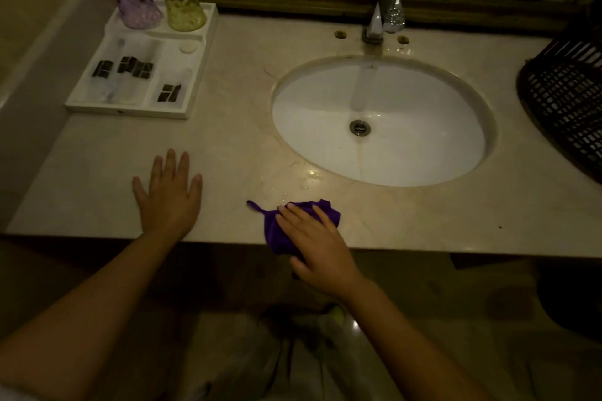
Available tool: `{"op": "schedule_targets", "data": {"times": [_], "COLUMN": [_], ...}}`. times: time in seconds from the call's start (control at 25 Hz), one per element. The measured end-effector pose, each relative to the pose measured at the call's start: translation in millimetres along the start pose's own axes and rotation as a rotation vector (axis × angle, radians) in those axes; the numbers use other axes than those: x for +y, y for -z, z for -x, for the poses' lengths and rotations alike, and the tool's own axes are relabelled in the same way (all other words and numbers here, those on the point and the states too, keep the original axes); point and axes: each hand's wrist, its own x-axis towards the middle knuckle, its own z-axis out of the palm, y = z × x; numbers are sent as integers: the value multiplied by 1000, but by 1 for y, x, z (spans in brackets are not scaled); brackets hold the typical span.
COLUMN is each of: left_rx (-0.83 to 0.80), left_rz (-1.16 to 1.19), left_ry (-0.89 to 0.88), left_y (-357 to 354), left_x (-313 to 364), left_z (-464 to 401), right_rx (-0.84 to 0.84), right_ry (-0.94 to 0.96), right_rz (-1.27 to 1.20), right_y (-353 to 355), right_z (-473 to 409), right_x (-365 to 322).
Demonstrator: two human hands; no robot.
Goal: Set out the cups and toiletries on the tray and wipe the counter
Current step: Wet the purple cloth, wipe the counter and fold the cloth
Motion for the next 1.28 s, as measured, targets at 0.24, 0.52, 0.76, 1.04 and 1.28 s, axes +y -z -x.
{"op": "schedule_targets", "data": {"times": [0.24,0.52,0.76,1.04,1.28], "left_rx": [19,35,47,43,-12], "left_rz": [-7,-5,11,5,18], "left_ry": [-23,-25,-32,-39,-39], "left_y": [-4,-7,-9,-7,3], "left_x": [-5,-7,-8,-6,-4], "left_z": [-2,-3,-6,-5,-2], "right_rx": [268,429,188,10,42], "right_ry": [-573,-950,-470,31,-306], "right_rz": [71,-126,46,-99,-890], "right_y": [14,20,10,-11,32], "right_z": [42,-16,-41,-16,-11], "right_x": [36,32,20,-16,-26]}}
